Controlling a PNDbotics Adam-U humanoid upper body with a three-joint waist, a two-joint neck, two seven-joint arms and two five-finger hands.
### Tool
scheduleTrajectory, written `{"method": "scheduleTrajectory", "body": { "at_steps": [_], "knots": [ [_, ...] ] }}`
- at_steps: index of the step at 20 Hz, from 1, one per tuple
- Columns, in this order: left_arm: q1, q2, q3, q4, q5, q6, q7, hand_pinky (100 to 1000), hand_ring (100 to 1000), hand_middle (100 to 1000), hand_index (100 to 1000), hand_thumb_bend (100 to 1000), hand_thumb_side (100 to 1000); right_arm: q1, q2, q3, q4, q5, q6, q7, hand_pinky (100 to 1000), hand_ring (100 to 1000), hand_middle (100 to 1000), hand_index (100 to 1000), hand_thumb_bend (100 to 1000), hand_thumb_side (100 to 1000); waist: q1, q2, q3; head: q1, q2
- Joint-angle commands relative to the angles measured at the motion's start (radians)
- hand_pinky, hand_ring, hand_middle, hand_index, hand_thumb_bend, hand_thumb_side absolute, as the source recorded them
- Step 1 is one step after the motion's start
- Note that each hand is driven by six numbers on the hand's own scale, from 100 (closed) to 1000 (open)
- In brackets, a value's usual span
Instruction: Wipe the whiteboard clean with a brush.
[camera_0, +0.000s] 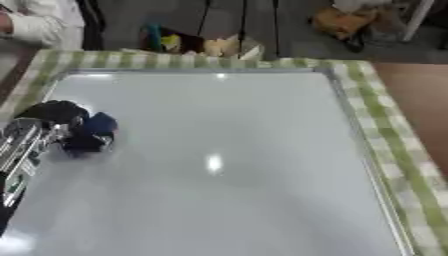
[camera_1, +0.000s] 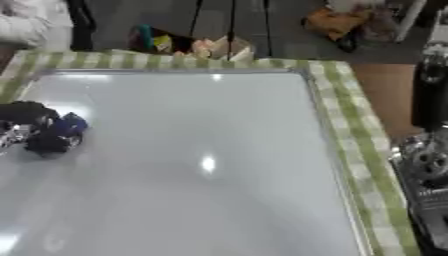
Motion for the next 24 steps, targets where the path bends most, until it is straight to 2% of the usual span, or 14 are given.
{"method": "scheduleTrajectory", "body": {
  "at_steps": [1, 3, 5, 10, 24],
  "knots": [
    [-0.015, 0.013, 0.011, -0.006, 0.008, -0.001, 0.016, 271, 538, 498, 730, 176, 839, -0.010, -0.017, -0.002, -0.013, -0.005, -0.001, -0.001, 824, 891, 711, 831, 100, 1000, 0.002, -0.021, 0.000, 0.002, -0.012],
    [-0.015, 0.012, 0.012, -0.006, 0.007, 0.004, 0.028, 233, 501, 461, 699, 114, 828, -0.010, -0.017, -0.002, -0.013, -0.005, -0.001, -0.001, 824, 891, 711, 831, 100, 1000, 0.002, -0.021, -0.001, 0.002, -0.011],
    [-0.015, 0.012, 0.012, -0.005, 0.006, 0.011, 0.040, 207, 483, 443, 689, 100, 802, -0.010, -0.017, -0.002, -0.013, -0.005, -0.001, -0.001, 824, 891, 711, 831, 100, 1000, 0.002, -0.021, -0.001, 0.002, -0.011],
    [-0.018, 0.007, 0.019, 0.009, -0.015, 0.041, 0.078, 167, 457, 416, 668, 100, 778, -0.010, -0.017, -0.002, -0.013, -0.006, -0.001, 0.000, 824, 891, 711, 831, 100, 1000, 0.001, -0.020, -0.002, 0.003, -0.012],
    [-0.049, -0.013, 0.066, 0.124, -0.040, 0.103, 0.122, 138, 425, 388, 647, 100, 749, -0.010, -0.017, 0.000, -0.013, -0.007, -0.001, 0.003, 825, 891, 710, 831, 100, 1000, 0.000, -0.017, -0.003, 0.002, -0.010]
  ]
}}
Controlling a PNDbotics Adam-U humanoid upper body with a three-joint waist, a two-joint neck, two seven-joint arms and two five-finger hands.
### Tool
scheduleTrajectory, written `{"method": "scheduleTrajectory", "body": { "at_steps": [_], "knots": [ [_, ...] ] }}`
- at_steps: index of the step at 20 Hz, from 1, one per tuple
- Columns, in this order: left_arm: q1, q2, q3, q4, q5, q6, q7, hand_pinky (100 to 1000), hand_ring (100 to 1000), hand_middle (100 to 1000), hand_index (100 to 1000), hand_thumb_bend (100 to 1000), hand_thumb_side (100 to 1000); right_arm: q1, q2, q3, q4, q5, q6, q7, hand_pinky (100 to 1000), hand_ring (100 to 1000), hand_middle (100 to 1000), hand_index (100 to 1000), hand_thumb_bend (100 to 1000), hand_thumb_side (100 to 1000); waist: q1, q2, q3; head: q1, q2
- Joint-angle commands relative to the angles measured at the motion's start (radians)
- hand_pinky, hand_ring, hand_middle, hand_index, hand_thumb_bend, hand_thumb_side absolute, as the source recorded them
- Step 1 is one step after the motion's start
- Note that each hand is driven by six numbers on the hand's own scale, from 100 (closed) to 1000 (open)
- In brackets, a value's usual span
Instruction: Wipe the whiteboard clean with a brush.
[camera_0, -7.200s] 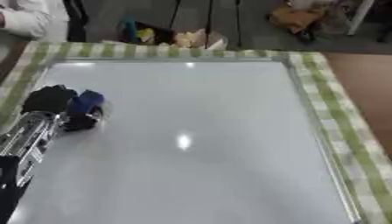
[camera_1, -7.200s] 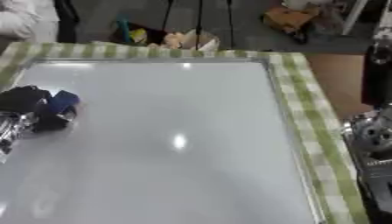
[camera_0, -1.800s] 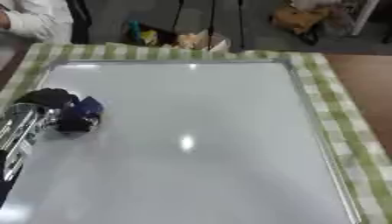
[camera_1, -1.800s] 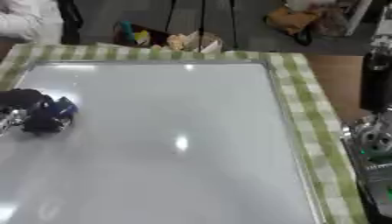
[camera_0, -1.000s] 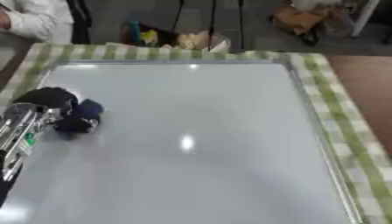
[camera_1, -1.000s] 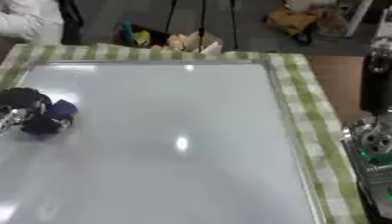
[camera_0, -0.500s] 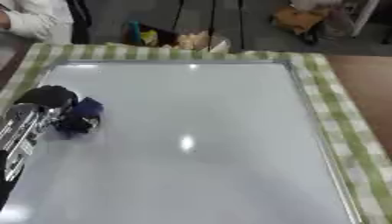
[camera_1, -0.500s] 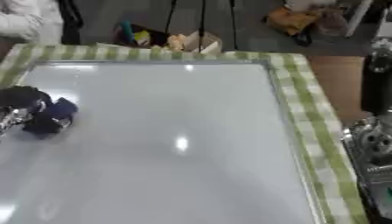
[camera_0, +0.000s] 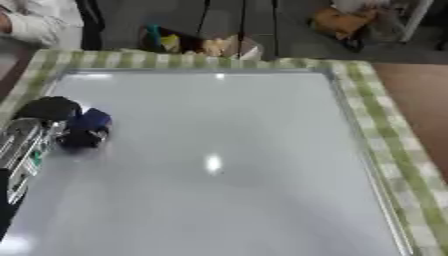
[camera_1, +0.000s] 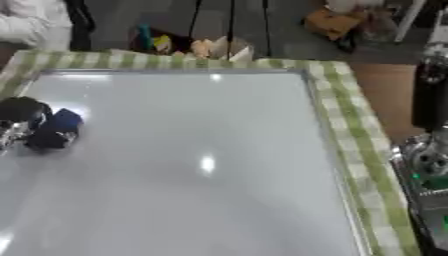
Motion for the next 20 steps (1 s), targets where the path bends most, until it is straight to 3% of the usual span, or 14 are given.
{"method": "scheduleTrajectory", "body": {
  "at_steps": [1, 9, 20],
  "knots": [
    [-0.022, 0.013, 0.027, 0.030, -0.016, 0.019, 0.009, 138, 426, 388, 648, 100, 748, -0.010, -0.017, -0.002, -0.013, -0.007, -0.001, 0.003, 825, 891, 710, 831, 100, 1000, 0.001, -0.018, 0.000, 0.001, -0.010],
    [-0.037, 0.008, 0.030, 0.061, -0.023, 0.014, 0.017, 140, 426, 387, 646, 100, 747, -0.012, -0.016, 0.000, -0.013, -0.007, -0.002, 0.005, 825, 891, 710, 831, 100, 1000, 0.001, -0.019, 0.000, 0.003, -0.011],
    [-0.033, -0.001, -0.016, 0.039, 0.035, -0.051, -0.025, 142, 423, 382, 635, 100, 759, -0.012, -0.016, -0.001, -0.013, -0.008, -0.002, 0.004, 825, 891, 710, 832, 100, 1000, 0.002, -0.019, -0.003, 0.006, -0.011]
  ]
}}
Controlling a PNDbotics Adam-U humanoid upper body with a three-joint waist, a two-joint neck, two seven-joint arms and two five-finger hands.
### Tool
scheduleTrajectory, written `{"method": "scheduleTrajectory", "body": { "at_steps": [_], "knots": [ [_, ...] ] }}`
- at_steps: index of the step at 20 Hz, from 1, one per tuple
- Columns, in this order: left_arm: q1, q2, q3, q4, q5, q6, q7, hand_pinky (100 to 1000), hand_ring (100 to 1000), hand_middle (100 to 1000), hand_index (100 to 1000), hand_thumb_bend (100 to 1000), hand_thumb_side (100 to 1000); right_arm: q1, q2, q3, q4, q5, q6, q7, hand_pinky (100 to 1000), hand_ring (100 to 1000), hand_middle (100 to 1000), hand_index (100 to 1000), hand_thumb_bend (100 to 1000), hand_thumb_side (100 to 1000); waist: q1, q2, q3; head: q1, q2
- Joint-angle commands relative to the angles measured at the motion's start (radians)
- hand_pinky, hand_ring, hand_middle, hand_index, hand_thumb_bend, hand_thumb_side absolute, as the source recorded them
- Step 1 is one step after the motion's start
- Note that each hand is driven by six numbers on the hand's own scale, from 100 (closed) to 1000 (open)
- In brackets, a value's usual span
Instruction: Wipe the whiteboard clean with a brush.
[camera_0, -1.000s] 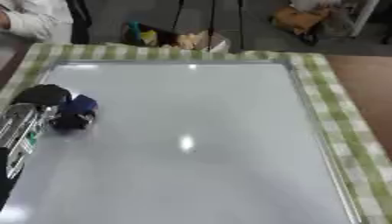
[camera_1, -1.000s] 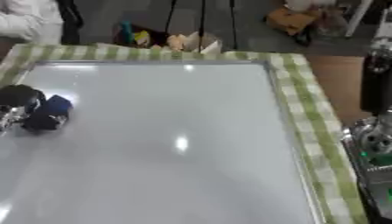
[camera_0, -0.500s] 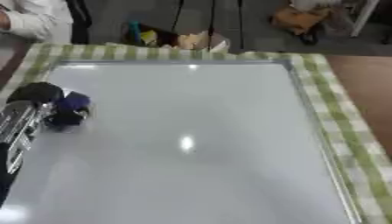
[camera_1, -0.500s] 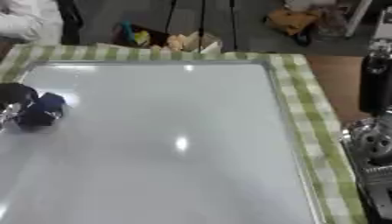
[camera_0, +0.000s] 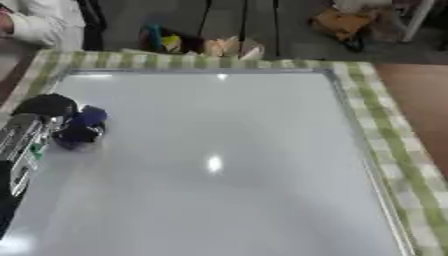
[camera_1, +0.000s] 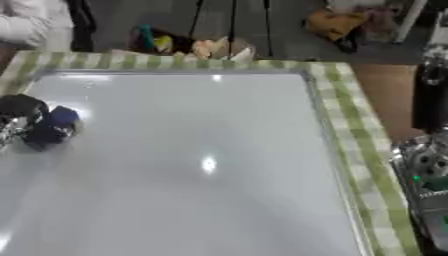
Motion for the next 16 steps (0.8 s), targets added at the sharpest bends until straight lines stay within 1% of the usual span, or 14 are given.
{"method": "scheduleTrajectory", "body": {
  "at_steps": [1, 5, 16],
  "knots": [
    [-0.007, 0.006, -0.031, -0.010, 0.012, -0.026, -0.020, 144, 423, 382, 635, 100, 757, -0.012, -0.016, -0.005, -0.013, -0.008, -0.001, 0.002, 825, 891, 710, 832, 100, 1000, 0.001, -0.019, -0.003, 0.003, -0.007],
    [-0.007, 0.006, -0.049, -0.025, 0.009, -0.056, -0.041, 146, 423, 381, 634, 100, 761, -0.012, -0.015, -0.005, -0.013, -0.007, 0.000, 0.001, 825, 891, 710, 832, 100, 1000, 0.002, -0.019, -0.005, 0.004, -0.008],
    [-0.004, 0.016, -0.122, -0.110, 0.007, -0.138, -0.093, 154, 427, 384, 635, 100, 770, -0.011, -0.015, -0.005, -0.013, -0.008, -0.001, -0.003, 825, 891, 709, 832, 100, 1000, 0.005, -0.021, -0.006, 0.006, -0.010]
  ]
}}
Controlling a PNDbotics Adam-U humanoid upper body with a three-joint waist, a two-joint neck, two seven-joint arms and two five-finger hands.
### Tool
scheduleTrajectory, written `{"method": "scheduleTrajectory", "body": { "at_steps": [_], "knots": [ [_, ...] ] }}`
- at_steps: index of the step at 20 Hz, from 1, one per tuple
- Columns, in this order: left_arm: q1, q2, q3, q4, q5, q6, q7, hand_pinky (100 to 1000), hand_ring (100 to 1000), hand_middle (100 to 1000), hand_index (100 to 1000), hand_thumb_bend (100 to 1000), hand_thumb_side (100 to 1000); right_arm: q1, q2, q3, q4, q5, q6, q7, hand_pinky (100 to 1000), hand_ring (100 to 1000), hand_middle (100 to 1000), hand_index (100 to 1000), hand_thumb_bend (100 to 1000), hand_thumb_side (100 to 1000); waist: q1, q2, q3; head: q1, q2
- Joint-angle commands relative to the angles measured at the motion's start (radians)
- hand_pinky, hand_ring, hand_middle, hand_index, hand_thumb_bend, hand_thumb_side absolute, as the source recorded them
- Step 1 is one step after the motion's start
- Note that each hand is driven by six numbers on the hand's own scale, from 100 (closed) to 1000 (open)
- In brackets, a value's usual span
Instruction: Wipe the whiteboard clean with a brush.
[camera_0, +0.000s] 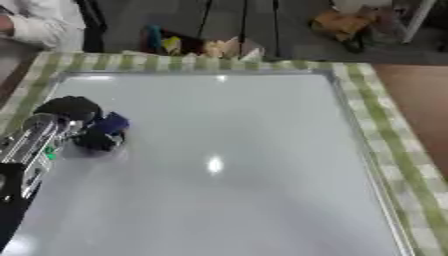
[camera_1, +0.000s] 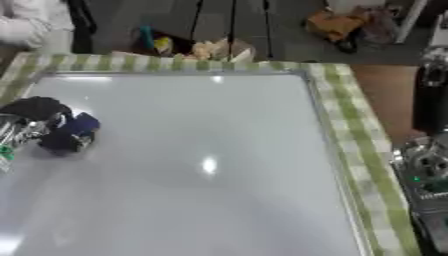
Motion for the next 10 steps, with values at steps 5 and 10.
{"method": "scheduleTrajectory", "body": {
  "at_steps": [5, 10],
  "knots": [
    [-0.002, 0.015, -0.055, -0.050, 0.016, -0.040, -0.026, 155, 426, 383, 634, 100, 771, -0.010, -0.014, -0.004, -0.013, -0.008, 0.000, -0.001, 826, 891, 709, 832, 100, 1000, 0.003, -0.019, -0.003, 0.005, -0.012],
    [-0.004, 0.013, -0.069, -0.065, 0.020, -0.051, -0.030, 153, 426, 382, 633, 100, 772, -0.010, -0.014, -0.004, -0.013, -0.008, 0.000, -0.002, 826, 892, 708, 831, 100, 1000, 0.004, -0.019, -0.003, 0.006, -0.013]
  ]
}}
